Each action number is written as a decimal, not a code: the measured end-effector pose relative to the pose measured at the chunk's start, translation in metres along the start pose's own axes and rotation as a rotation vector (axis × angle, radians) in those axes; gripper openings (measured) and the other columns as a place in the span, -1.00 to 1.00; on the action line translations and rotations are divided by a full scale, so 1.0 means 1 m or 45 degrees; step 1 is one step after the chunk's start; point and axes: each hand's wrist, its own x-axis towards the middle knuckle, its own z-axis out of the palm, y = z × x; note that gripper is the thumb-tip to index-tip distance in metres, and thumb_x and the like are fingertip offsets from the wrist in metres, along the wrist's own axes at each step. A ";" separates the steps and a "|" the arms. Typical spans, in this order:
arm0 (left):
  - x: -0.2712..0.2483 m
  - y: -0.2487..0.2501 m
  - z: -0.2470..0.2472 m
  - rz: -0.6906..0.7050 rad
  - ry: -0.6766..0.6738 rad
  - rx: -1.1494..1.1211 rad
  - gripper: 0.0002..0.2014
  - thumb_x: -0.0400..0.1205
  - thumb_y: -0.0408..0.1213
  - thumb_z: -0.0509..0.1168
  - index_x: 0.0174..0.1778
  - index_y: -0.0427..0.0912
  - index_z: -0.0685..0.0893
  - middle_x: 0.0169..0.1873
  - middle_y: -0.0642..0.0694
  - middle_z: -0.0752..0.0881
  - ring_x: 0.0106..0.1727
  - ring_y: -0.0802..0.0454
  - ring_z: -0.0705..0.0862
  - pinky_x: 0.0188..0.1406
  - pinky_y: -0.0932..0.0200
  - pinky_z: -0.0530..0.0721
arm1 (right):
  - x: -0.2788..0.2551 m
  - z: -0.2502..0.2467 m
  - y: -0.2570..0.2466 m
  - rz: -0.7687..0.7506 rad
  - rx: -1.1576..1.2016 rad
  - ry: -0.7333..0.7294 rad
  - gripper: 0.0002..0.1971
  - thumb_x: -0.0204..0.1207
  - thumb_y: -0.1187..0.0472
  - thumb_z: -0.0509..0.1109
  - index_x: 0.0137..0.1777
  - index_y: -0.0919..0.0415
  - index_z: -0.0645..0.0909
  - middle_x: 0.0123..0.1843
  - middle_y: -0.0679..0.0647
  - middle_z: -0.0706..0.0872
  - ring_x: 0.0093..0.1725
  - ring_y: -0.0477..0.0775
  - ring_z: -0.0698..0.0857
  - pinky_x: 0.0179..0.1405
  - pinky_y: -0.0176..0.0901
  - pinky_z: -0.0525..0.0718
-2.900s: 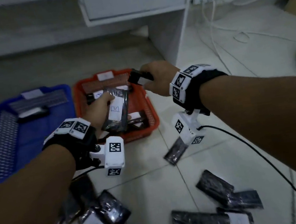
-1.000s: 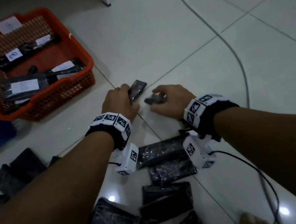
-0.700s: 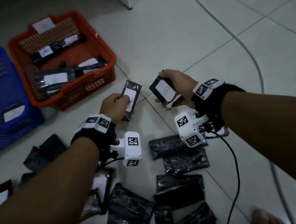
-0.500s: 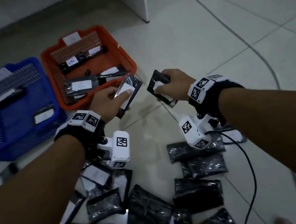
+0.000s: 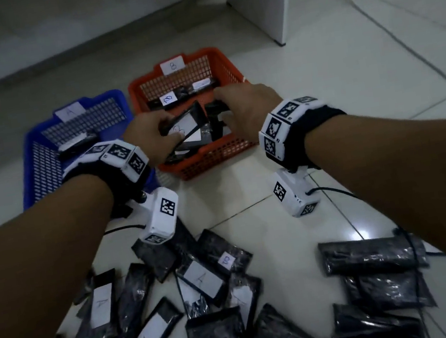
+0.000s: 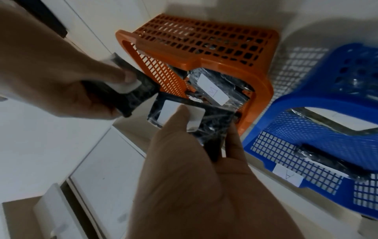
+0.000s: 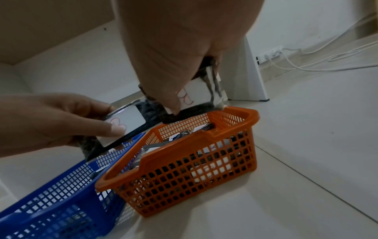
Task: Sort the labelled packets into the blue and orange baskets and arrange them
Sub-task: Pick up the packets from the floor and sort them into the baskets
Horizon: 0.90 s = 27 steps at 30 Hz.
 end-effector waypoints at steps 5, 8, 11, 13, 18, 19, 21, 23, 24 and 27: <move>0.036 -0.007 0.030 0.082 -0.069 0.198 -0.71 0.64 -0.22 0.25 0.23 -0.23 0.66 0.09 -0.23 0.73 0.09 -0.21 0.68 0.03 0.06 0.63 | 0.029 0.022 0.011 0.028 -0.123 -0.110 -0.65 0.52 0.15 0.35 0.30 -0.05 0.50 0.31 -0.02 0.61 0.34 0.14 0.57 0.33 0.14 0.37; 0.047 -0.009 0.040 0.066 -0.212 0.380 -0.69 0.65 -0.22 0.20 0.26 -0.23 0.63 0.09 -0.28 0.72 0.06 -0.27 0.68 -0.04 0.02 0.64 | 0.031 0.029 0.023 -0.022 -0.029 -0.149 -0.70 0.52 0.13 0.34 0.25 -0.04 0.53 0.27 0.01 0.63 0.27 0.13 0.61 0.14 -0.10 0.42; 0.046 -0.011 0.045 0.127 -0.065 0.437 -0.65 0.59 -0.29 0.25 0.31 -0.13 0.60 0.13 -0.29 0.69 0.12 -0.31 0.64 0.04 -0.09 0.63 | 0.028 0.036 0.030 -0.055 0.047 -0.183 -0.61 0.50 0.12 0.35 0.33 -0.06 0.46 0.22 0.04 0.69 0.21 0.16 0.66 0.12 -0.12 0.52; 0.038 -0.008 0.050 0.190 0.096 0.382 -0.60 0.57 -0.27 0.26 0.37 -0.13 0.57 0.24 -0.26 0.63 0.25 -0.30 0.56 0.20 -0.21 0.57 | 0.025 0.040 0.033 -0.009 -0.004 -0.163 -0.49 0.52 0.14 0.33 0.48 -0.06 0.36 0.35 0.03 0.62 0.36 0.15 0.57 0.31 0.05 0.45; 0.003 0.031 0.070 0.413 0.291 0.265 -0.65 0.57 -0.11 0.19 0.23 -0.13 0.63 0.15 -0.17 0.65 0.17 -0.20 0.57 0.14 -0.15 0.55 | -0.014 0.036 0.047 0.082 -0.041 -0.028 -0.42 0.56 0.19 0.24 0.60 0.04 0.27 0.52 0.07 0.45 0.47 0.17 0.44 0.35 0.16 0.39; -0.006 0.041 0.077 0.463 0.286 0.261 -0.67 0.56 -0.11 0.22 0.19 -0.11 0.65 0.12 -0.15 0.66 0.16 -0.18 0.58 0.12 -0.12 0.56 | -0.029 0.033 0.053 0.088 -0.032 -0.008 -0.44 0.56 0.18 0.24 0.59 0.05 0.30 0.50 0.08 0.47 0.44 0.18 0.46 0.33 0.16 0.41; -0.025 0.063 0.095 0.563 0.245 0.242 -0.71 0.53 -0.13 0.28 0.12 -0.12 0.69 0.07 -0.14 0.68 0.12 -0.18 0.60 0.07 -0.07 0.56 | -0.062 0.028 0.069 0.145 -0.008 -0.045 -0.47 0.58 0.15 0.24 0.57 0.02 0.32 0.47 0.08 0.49 0.42 0.19 0.48 0.33 0.18 0.43; -0.046 0.085 0.118 0.651 0.128 0.206 -0.70 0.51 -0.08 0.31 0.09 -0.13 0.71 0.04 -0.13 0.69 0.07 -0.17 0.63 0.02 -0.04 0.55 | -0.102 0.024 0.088 0.250 -0.001 -0.121 -0.52 0.61 0.11 0.24 0.54 0.01 0.36 0.44 0.07 0.51 0.43 0.15 0.48 0.36 0.15 0.42; -0.056 0.097 0.128 0.678 0.047 0.183 -0.67 0.51 -0.03 0.31 0.09 -0.12 0.71 0.03 -0.12 0.69 0.07 -0.17 0.63 0.02 -0.03 0.56 | -0.122 0.022 0.099 0.310 -0.001 -0.150 -0.55 0.62 0.10 0.23 0.51 0.01 0.41 0.44 0.06 0.52 0.43 0.14 0.49 0.38 0.12 0.43; -0.088 0.134 0.156 0.709 -0.258 0.129 -0.56 0.51 0.17 0.27 0.15 -0.05 0.69 0.11 -0.08 0.68 0.15 -0.10 0.61 0.10 -0.05 0.59 | -0.182 0.012 0.133 0.501 0.005 -0.211 -0.64 0.61 0.08 0.25 0.40 0.02 0.53 0.40 0.05 0.56 0.38 0.13 0.54 0.38 0.09 0.48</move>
